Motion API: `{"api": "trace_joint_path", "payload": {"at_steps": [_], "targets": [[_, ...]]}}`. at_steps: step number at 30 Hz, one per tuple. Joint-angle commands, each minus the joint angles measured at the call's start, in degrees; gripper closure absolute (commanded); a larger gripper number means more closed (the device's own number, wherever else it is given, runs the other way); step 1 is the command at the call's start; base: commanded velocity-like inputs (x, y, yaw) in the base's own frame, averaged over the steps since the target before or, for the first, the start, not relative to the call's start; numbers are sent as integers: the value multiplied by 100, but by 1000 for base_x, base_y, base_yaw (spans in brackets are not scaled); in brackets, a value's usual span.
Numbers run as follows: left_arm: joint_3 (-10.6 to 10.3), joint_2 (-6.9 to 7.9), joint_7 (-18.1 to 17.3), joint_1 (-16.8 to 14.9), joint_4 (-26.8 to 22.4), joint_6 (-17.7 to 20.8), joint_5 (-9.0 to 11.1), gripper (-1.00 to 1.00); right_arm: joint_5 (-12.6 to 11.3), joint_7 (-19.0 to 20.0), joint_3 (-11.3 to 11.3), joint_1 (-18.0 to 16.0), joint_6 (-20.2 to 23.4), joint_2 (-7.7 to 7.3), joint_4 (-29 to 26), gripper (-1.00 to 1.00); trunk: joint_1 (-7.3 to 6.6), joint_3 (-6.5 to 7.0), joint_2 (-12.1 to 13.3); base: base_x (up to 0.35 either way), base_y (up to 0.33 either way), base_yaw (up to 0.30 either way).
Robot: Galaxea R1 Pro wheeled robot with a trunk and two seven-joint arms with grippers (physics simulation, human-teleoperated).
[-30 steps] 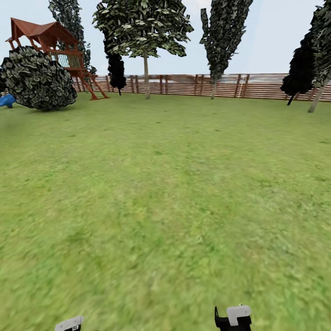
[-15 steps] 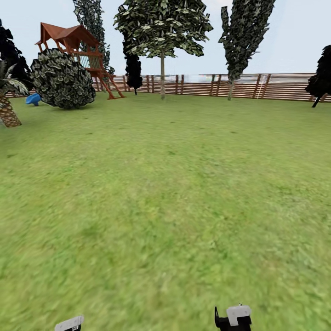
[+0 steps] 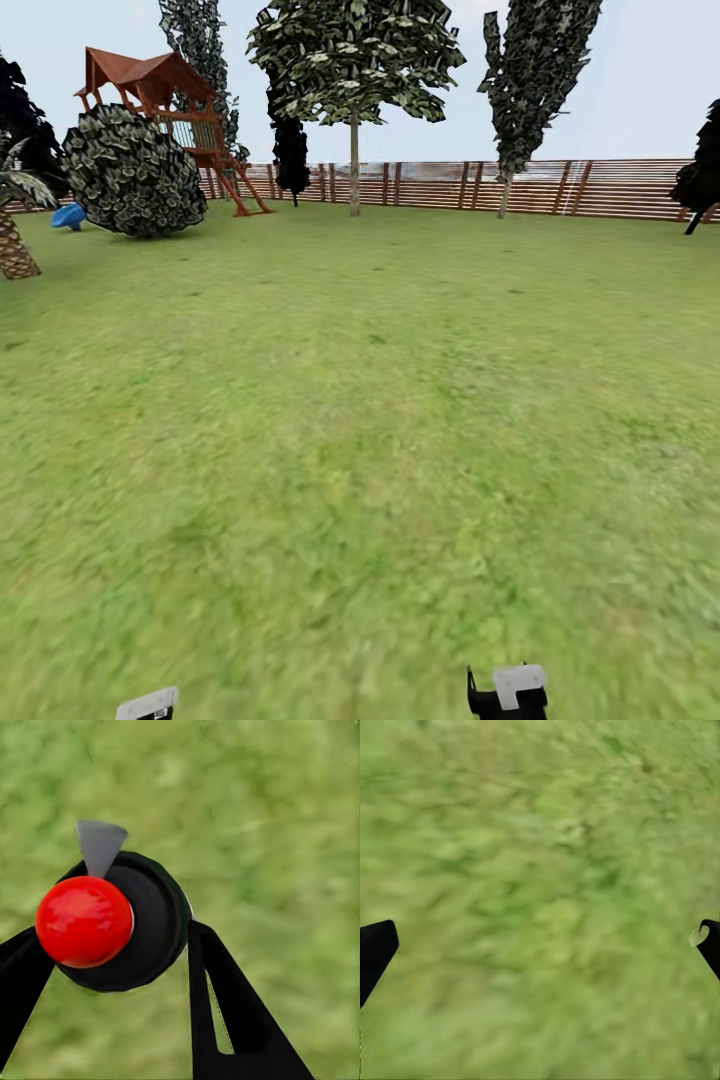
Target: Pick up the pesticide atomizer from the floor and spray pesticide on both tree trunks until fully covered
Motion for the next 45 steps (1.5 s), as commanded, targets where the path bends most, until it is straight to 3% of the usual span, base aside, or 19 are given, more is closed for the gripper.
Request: {"api": "trace_joint_path", "payload": {"at_steps": [1, 45], "targets": [[27, 2, -27, -4, 7, -18, 7, 100, 60, -44, -23, -5, -5, 1, 5, -100, 3, -5, -2, 335, 66, 0], [18, -32, -36, -4, 19, -25, -4, 100, 60, -44, -26, 38, 5, -4, 34, -100, 3, -5, -2, 338, -4, 0]]}}
